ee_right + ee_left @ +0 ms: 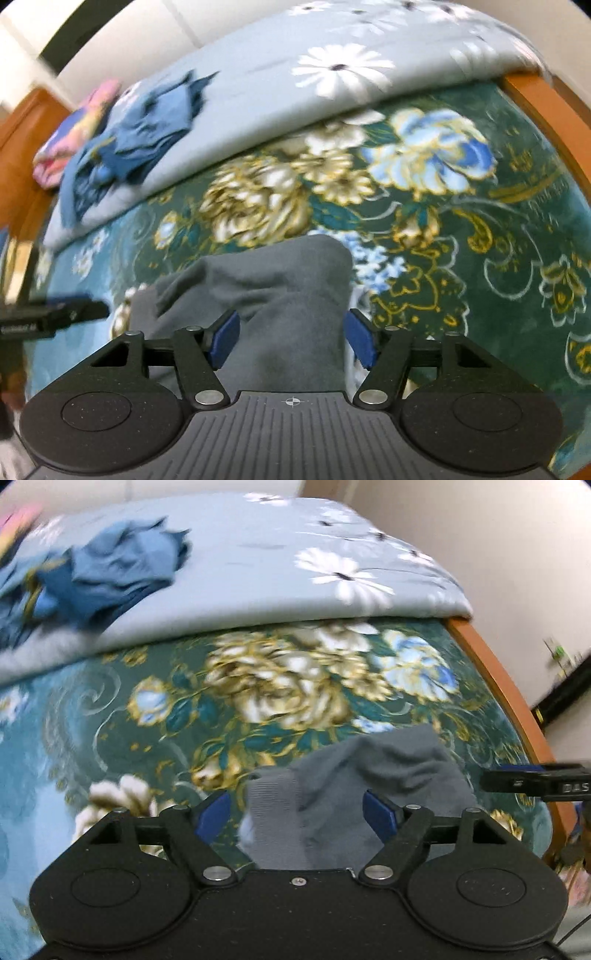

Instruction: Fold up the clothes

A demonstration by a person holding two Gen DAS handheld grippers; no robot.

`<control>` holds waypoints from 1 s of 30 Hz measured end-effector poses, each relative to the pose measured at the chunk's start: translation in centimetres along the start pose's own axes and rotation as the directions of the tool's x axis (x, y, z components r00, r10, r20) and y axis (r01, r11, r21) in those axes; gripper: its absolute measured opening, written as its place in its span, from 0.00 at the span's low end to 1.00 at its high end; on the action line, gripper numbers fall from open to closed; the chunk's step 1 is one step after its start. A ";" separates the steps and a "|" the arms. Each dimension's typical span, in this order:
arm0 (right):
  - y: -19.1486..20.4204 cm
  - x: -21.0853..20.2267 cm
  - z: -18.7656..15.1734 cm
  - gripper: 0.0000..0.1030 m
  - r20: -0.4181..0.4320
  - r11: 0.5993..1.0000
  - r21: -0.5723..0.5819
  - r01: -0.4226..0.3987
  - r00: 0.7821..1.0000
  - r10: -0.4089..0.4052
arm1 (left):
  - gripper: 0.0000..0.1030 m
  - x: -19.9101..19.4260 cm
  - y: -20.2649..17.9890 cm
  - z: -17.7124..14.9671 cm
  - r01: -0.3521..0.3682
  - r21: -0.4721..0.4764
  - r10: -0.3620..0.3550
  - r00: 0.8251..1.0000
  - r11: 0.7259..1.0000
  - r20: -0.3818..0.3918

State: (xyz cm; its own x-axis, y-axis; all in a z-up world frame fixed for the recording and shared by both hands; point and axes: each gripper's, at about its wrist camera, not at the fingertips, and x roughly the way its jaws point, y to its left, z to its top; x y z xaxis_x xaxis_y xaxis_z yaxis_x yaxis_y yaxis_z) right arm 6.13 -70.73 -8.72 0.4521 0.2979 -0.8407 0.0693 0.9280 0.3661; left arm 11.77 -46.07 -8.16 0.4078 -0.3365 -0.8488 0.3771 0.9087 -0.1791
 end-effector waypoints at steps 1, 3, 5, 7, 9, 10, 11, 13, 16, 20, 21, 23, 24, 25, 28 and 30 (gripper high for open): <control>0.7 0.3 -0.1 0.40 -0.009 1.000 -0.020 -0.009 1.000 0.008 | 0.67 0.3 -0.8 -0.1 0.009 0.027 -0.009 1.000 1.000 -0.005; 2.1 1.0 -0.4 0.27 -0.028 0.998 -0.057 -0.028 0.999 0.026 | 0.52 1.5 -2.5 -0.5 0.013 0.082 -0.011 0.999 0.997 -0.033; 2.6 1.9 -0.8 0.14 -0.044 0.998 -0.053 -0.027 0.999 0.024 | 0.34 2.9 -2.8 -0.9 0.005 0.066 -0.001 0.998 0.998 -0.067; 2.6 2.4 -1.4 0.08 -0.055 0.998 -0.064 -0.001 0.998 -0.002 | 0.25 4.2 -2.6 -1.4 -0.005 0.034 0.008 0.996 0.999 -0.094; 1.6 3.1 -2.0 0.05 -0.075 0.998 -0.057 0.032 0.997 -0.036 | 0.25 5.2 -2.3 -2.0 -0.036 0.040 0.040 0.992 0.999 -0.120; 0.9 3.4 -2.2 0.05 -0.088 0.999 -0.040 0.036 0.995 -0.040 | 0.25 5.7 -2.2 -2.3 -0.049 0.045 0.055 0.990 0.998 -0.132; 0.4 3.6 -2.4 0.05 -0.097 0.999 -0.024 0.042 0.994 -0.044 | 0.25 6.0 -1.9 -2.6 -0.059 0.045 0.065 0.988 0.997 -0.139; -0.6 3.9 -2.8 0.04 -0.111 0.999 0.007 0.043 0.993 -0.042 | 0.25 6.7 -1.4 -3.0 -0.076 0.039 0.081 0.985 0.996 -0.152; -1.4 4.6 -3.2 0.03 -0.125 0.999 0.035 0.029 0.992 -0.025 | 0.25 7.5 -0.6 -3.1 -0.092 0.003 0.091 0.982 0.996 -0.168; -1.7 5.7 -3.4 0.03 -0.146 0.999 0.043 0.022 0.989 -0.016 | 0.26 8.5 -0.5 -2.8 -0.108 0.003 0.107 0.975 0.994 -0.195; -1.8 5.8 -3.4 0.03 -0.150 0.999 0.046 0.020 0.989 -0.012 | 0.26 8.8 -0.4 -2.7 -0.112 0.004 0.111 0.973 0.994 -0.202; -1.9 5.9 -3.4 0.03 -0.153 0.999 0.049 0.013 0.988 -0.005 | 0.26 8.8 -0.5 -2.6 -0.119 0.000 0.116 0.971 0.993 -0.208; -1.9 5.8 -3.3 0.03 -0.153 0.999 0.049 0.009 0.988 -0.001 | 0.26 8.6 -0.6 -2.5 -0.120 -0.005 0.117 0.971 0.993 -0.208; -1.9 5.6 -3.2 0.03 -0.149 0.999 0.046 0.006 0.989 0.001 | 0.26 8.3 -0.7 -2.4 -0.122 -0.010 0.117 0.971 0.992 -0.207; -1.3 4.6 -3.1 0.06 -0.135 1.000 0.019 -0.011 0.991 0.013 | 0.31 7.6 -0.9 -2.2 -0.128 -0.026 0.119 0.971 0.991 -0.206; -0.9 4.0 -2.9 0.06 -0.126 1.000 -0.002 -0.015 0.992 0.015 | 0.32 6.8 -1.1 -2.1 -0.131 -0.050 0.118 0.972 0.990 -0.202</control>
State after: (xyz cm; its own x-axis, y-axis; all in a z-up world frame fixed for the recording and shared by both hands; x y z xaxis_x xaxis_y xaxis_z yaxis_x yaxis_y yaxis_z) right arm 5.25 -69.76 -13.56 0.3373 0.3376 -0.8788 0.0601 0.9239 0.3780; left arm 12.38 -48.84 -14.78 0.2728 -0.1697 -0.9470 0.2782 0.9562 -0.0912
